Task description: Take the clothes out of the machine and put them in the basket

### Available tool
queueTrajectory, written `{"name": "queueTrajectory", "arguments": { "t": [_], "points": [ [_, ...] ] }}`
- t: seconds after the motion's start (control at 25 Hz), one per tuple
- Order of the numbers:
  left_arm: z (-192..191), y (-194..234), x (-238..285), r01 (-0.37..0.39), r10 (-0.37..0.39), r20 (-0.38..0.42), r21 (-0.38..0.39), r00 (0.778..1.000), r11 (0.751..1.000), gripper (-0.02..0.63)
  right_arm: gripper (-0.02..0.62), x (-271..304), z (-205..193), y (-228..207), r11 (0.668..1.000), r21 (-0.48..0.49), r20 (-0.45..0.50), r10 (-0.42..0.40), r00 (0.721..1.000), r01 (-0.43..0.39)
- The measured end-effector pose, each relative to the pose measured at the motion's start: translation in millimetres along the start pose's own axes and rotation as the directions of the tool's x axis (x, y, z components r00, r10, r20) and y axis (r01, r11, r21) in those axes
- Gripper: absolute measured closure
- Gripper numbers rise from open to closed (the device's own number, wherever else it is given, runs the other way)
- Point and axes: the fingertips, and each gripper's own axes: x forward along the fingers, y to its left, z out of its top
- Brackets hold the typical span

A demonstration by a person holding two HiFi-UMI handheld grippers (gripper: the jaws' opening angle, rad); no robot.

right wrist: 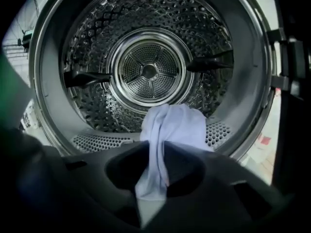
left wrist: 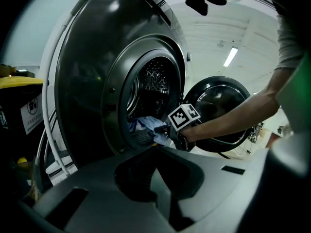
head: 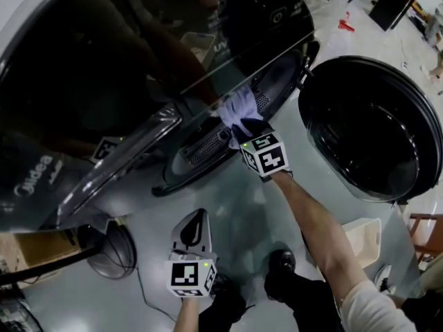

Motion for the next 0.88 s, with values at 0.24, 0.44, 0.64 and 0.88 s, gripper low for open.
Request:
{"name": "queueTrajectory", "arguments": {
  "t": [0.24,0.44,0.64,0.88],
  "points": [
    [4.1,-8.8,-5.5,0.01,-0.011,0.01,0.024,1.0,1.0,0.588,0.538,-24.7,-3.6,-5.0,1.0,-0.013,-0.001,-0.028,1.0,0.028],
    [22.8,-28.4,-16.1,0.027,-0.028,0.006,0.024,1.0,0.999,0.588,0.538,-62.6,14.5,0.6,1.0,-0.004,0.044,-0.024,0.999,0.024],
    [48.6,-58.8,-35.9,0.06,-0.06,-0.001,0.038,0.998,0.997,0.588,0.538,-117.5,33.9,14.6,1.0,0.019,0.077,-0.014,0.997,0.012],
    [95.5,-90.3,-62.2,0.083,-0.082,-0.017,0.045,0.996,0.996,0.588,0.54,-191.0,67.7,32.6,0.997,0.072,0.125,-0.004,0.992,-0.005]
  ]
}}
